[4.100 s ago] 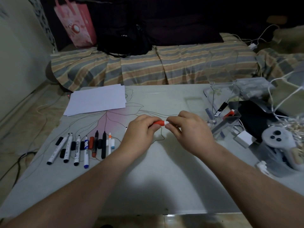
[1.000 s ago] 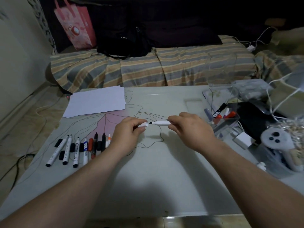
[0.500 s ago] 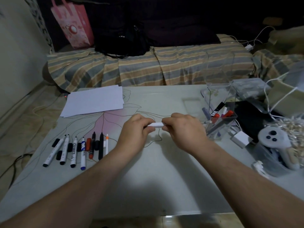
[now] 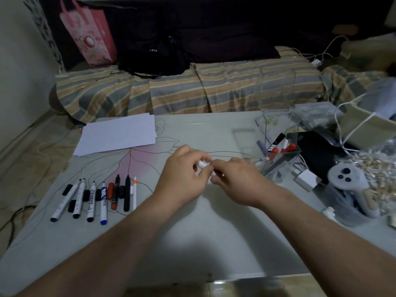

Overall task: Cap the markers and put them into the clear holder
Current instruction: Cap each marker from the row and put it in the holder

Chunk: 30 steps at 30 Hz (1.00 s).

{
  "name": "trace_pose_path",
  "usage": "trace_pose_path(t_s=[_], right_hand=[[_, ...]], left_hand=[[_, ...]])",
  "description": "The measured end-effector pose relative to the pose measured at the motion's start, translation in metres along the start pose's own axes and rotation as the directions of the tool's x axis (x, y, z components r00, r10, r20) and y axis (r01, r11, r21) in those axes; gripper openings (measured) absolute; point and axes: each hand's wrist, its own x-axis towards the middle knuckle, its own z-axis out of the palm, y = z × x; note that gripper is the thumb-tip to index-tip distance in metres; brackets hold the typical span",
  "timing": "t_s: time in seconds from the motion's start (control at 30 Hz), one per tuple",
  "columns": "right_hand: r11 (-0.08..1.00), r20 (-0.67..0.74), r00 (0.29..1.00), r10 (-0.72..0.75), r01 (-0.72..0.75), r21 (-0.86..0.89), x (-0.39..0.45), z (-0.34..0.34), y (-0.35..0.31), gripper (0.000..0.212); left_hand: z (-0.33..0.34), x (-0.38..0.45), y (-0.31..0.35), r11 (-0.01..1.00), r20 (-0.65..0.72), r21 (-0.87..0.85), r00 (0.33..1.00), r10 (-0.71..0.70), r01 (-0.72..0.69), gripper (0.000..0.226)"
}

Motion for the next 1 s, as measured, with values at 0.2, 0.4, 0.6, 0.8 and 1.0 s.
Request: trace_pose_path(t_s=[0.2, 0.4, 0.6, 0.8, 1.0], right_hand=[[0.965, -0.368, 0.917, 0.157, -0.064, 0.253, -0.012, -0.063, 0.022, 0.012], [0.906, -0.641, 0.642, 0.421, -0.265, 0.33, -0.032, -0.089, 0.072, 0.072], [0.943, -0.488, 0.813, 0.317, -0.327, 0.069, -0.03, -0.049, 0.109, 0.031], [0.879, -0.363, 0.83, 0.423, -0.474, -0.06, -0.023, -0.046, 0.109, 0.051], [0.977, -0.478, 0.872, 0.104, -0.179, -0.115, 0.009, -0.011, 0.039, 0.033]], left_hand=[[0.026, 0.003, 0.018, 0.949, 0.085, -0.289, 0.991, -0.104, 0.125, 0.032], [0.073, -0.012, 0.024, 0.984, 0.392, -0.011, 0.905, 0.166, -0.175, 0.021], [0.094, -0.017, 0.025, 0.973, 0.485, 0.022, 0.853, 0.192, -0.231, 0.023], [0.076, -0.015, 0.0, 0.978, 0.483, 0.087, 0.867, 0.127, -0.192, 0.021], [0.016, -0.006, -0.063, 0.96, 0.406, 0.276, 0.9, -0.16, 0.046, 0.019]])
